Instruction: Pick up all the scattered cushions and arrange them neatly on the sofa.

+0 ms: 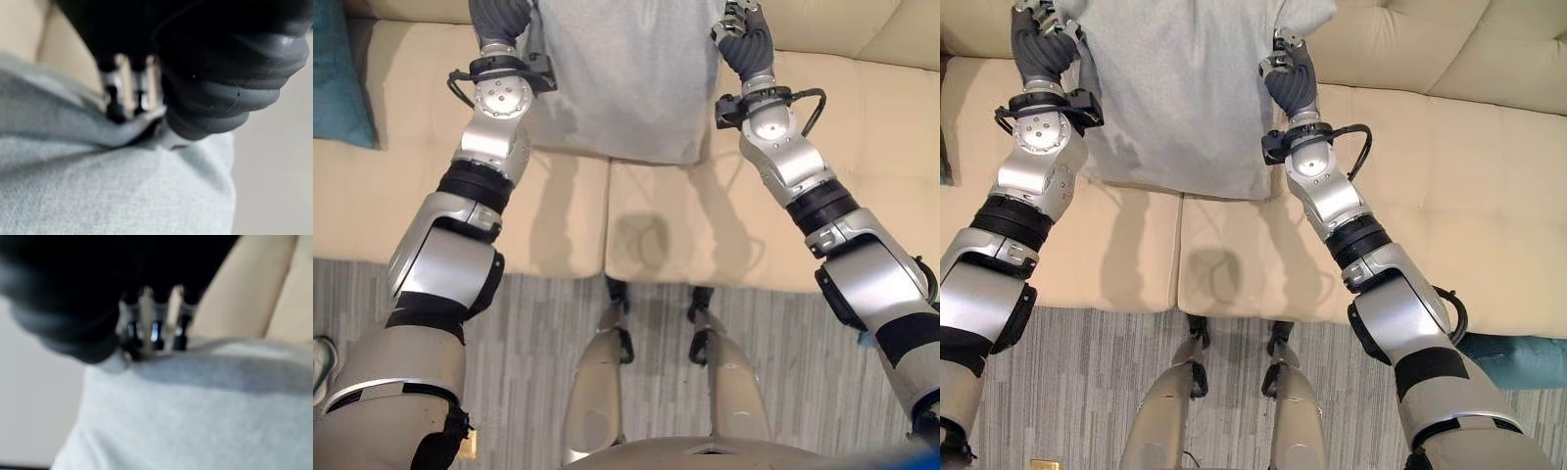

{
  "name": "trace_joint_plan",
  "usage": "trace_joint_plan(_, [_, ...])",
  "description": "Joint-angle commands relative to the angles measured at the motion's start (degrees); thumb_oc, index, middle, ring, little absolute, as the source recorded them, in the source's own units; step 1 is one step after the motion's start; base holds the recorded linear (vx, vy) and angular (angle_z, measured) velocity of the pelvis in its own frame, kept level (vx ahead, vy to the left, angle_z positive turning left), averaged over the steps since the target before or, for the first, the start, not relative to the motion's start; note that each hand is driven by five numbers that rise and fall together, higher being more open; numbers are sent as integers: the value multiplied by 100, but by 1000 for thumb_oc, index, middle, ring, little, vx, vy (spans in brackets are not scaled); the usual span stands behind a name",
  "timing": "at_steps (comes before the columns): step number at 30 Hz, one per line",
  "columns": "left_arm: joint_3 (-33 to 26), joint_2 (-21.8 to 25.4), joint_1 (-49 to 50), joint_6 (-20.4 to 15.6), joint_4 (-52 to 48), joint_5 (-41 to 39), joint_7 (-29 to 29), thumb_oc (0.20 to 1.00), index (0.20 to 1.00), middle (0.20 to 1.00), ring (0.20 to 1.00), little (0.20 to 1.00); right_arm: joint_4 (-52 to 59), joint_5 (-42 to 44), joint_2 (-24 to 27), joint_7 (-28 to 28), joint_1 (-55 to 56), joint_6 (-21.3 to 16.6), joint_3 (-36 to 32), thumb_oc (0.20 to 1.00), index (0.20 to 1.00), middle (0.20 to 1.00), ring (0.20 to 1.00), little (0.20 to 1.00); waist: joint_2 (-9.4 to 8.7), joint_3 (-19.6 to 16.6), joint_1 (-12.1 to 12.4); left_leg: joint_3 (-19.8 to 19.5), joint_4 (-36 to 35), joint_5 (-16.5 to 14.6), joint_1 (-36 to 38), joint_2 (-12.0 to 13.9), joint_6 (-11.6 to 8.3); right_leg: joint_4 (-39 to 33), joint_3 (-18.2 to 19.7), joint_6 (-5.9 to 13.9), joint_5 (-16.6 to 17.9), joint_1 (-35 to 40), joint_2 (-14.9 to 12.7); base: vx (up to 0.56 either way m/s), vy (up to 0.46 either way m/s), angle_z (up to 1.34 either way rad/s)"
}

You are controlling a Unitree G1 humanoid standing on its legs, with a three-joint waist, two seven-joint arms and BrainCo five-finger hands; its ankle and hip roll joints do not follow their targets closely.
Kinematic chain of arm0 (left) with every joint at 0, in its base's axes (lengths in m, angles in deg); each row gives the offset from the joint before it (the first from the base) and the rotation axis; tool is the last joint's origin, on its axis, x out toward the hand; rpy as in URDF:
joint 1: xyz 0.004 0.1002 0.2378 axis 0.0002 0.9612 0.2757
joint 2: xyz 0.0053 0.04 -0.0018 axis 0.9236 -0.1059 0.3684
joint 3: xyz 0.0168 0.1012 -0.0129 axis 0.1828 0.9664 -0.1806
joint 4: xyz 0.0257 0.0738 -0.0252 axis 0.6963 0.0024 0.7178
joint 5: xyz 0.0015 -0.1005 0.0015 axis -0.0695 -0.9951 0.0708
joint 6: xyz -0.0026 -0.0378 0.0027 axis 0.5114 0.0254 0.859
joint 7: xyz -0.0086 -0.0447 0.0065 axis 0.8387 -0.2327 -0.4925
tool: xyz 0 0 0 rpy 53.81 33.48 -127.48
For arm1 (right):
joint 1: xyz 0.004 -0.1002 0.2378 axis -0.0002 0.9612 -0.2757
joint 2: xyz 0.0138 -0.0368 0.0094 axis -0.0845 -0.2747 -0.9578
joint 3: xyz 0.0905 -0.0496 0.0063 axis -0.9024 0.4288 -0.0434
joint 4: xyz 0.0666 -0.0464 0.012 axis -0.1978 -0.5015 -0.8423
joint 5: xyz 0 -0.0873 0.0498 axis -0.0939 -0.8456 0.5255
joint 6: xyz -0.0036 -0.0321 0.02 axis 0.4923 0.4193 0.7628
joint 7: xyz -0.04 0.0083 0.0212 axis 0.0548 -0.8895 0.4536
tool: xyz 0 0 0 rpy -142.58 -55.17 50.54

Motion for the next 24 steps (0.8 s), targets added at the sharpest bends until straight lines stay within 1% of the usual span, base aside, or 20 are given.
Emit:
trace_joint_plan(1, [334, -204, -513, -698, -616, 76, 240, 200, 200, 200, 200, 200, 511, -125, -953, -187, -1192, -551, 119, 200, 200, 200, 200, 200, -308, -225, 9, -85, -150, -229, 248, -158, -597, -453, 235, 891, 817, 342, -281, 4, -17, 16])
trace_joint_plan(3, [340, -187, -510, -694, -625, 70, 239, 200, 200, 200, 200, 200, 551, -114, -964, -193, -1193, -552, 122, 200, 200, 200, 200, 200, -326, -220, 14, -80, -149, -237, 268, -155, -593, -463, 233, 894, 821, 367, -282, 0, 15, 12])
trace_joint_plan(4, [315, -219, -557, -756, -654, -33, 207, 200, 200, 200, 200, 200, 523, -53, -1073, -178, -1274, -578, 121, 200, 200, 200, 200, 200, -364, -196, 50, -84, -143, -247, 276, -163, -595, -494, 212, 906, 854, 407, -293, -9, 16, 5])
trace_joint_plan(6, [338, -212, -600, -756, -704, -12, 193, 200, 200, 200, 200, 200, 570, -45, -1130, -166, -1299, -582, 117, 200, 200, 200, 200, 200, -364, -174, 58, -64, -162, -246, 304, -174, -595, -483, 180, 905, 865, 425, -316, -6, 44, 4])
trace_joint_plan(10, [394, -193, -672, -747, -737, 53, 198, 200, 200, 200, 200, 200, 606, -82, -1117, -186, -1309, -573, 150, 200, 200, 200, 200, 200, -362, -173, 53, -55, -165, -263, 340, -197, -594, -473, 151, 886, 836, 463, -328, 5, 31, 7])
trace_joint_plan(16, [477, -205, -833, -790, -813, 77, 165, 200, 200, 200, 200, 200, 712, -152, -1078, -145, -1375, -570, 187, 200, 200, 200, 200, 200, -410, -145, 30, -46, -187, -241, 353, -202, -607, -473, 127, 909, 880, 488, -337, 6, 8, 5])
trace_joint_plan(21, [378, -187, -800, -853, -912, -17, 140, 200, 200, 200, 200, 200, 860, -238, -1034, -116, -1412, -600, 198, 200, 200, 200, 200, 200, -452, -162, 19, -1, -208, -281, 420, -196, -572, -474, 160, 921, 895, 479, -352, 0, 0, 0])
trace_joint_plan(24, [376, -184, -833, -910, -1075, -22, 134, 200, 200, 200, 200, 200, 1007, -273, -977, -68, -1400, -632, 149, 200, 200, 200, 200, 200, -452, -206, -28, 42, -203, -312, 456, -207, -555, -467, 197, 919, 902, 480, -352, 11, 10, 0])
